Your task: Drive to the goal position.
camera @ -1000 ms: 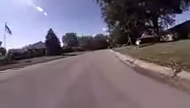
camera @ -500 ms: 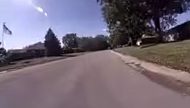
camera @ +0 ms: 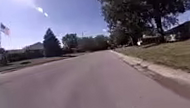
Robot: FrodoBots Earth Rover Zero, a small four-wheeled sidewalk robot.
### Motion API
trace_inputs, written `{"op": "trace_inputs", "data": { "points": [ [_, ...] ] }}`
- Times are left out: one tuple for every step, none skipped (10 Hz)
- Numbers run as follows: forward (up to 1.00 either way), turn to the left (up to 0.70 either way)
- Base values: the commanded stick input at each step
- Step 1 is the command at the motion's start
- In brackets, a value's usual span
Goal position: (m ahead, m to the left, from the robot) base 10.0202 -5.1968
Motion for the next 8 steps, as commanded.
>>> {"op": "trace_inputs", "data": {
  "points": [
    [1.0, 0.0],
    [1.0, 0.0],
    [1.0, 0.0],
    [1.0, 0.0],
    [1.0, 0.0],
    [1.0, 0.0],
    [1.0, 0.0],
    [1.0, 0.0]
  ]
}}
